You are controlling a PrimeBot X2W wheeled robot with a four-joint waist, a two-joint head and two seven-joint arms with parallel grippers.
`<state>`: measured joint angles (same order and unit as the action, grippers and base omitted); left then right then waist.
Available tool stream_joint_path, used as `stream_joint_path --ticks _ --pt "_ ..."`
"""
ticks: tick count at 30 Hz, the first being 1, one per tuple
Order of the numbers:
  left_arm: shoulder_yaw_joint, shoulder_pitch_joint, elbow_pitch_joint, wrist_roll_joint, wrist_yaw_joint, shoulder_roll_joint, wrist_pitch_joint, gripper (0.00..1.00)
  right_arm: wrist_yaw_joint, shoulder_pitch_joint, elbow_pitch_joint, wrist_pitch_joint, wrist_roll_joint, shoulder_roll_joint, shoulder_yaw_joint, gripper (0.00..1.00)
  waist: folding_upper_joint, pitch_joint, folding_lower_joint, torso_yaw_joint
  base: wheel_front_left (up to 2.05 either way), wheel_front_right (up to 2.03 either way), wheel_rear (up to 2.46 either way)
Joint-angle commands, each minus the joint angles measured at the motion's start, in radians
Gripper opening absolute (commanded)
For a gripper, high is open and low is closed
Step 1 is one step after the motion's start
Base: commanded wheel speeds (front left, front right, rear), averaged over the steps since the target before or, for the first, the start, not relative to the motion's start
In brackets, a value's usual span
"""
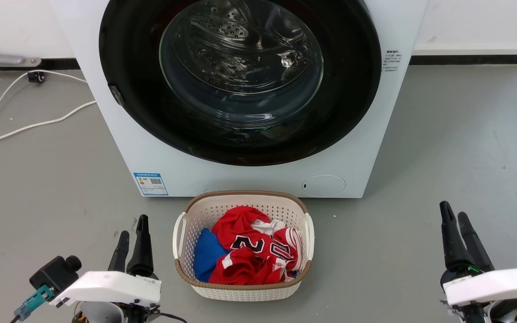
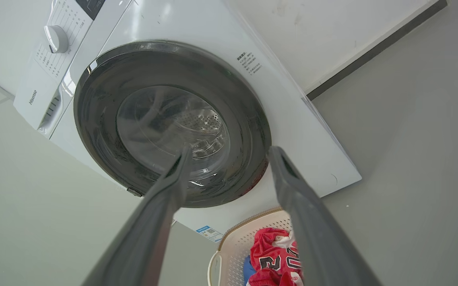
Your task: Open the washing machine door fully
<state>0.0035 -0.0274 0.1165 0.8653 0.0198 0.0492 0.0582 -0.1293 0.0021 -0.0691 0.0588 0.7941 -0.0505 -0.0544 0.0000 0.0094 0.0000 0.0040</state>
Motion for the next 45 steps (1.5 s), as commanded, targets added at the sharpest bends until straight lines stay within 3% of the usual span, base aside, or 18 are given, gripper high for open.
stream_joint_path --ticks 1,22,45 --pt "-0.005 -0.005 -0.02 -0.031 0.007 0.005 0.01 1.0 -0.002 -0.003 0.022 0.01 -0.033 -0.001 0.002 1.0 0.0 0.0 0.0 0.0 0.0 0.0 0.0" --pt "-0.073 0.021 -0.077 -0.294 0.056 0.026 0.074 1.0 -0.002 0.034 0.082 0.075 -0.285 -0.001 0.004 1.0 0.0 -0.001 0.0 0.001 0.0 0.0 0.0" --pt "-0.094 0.053 -0.092 -0.515 0.059 0.017 0.132 1.0 -0.002 0.071 0.125 0.131 -0.462 0.0 0.008 1.0 0.0 0.0 0.0 0.001 0.0 0.0 0.0"
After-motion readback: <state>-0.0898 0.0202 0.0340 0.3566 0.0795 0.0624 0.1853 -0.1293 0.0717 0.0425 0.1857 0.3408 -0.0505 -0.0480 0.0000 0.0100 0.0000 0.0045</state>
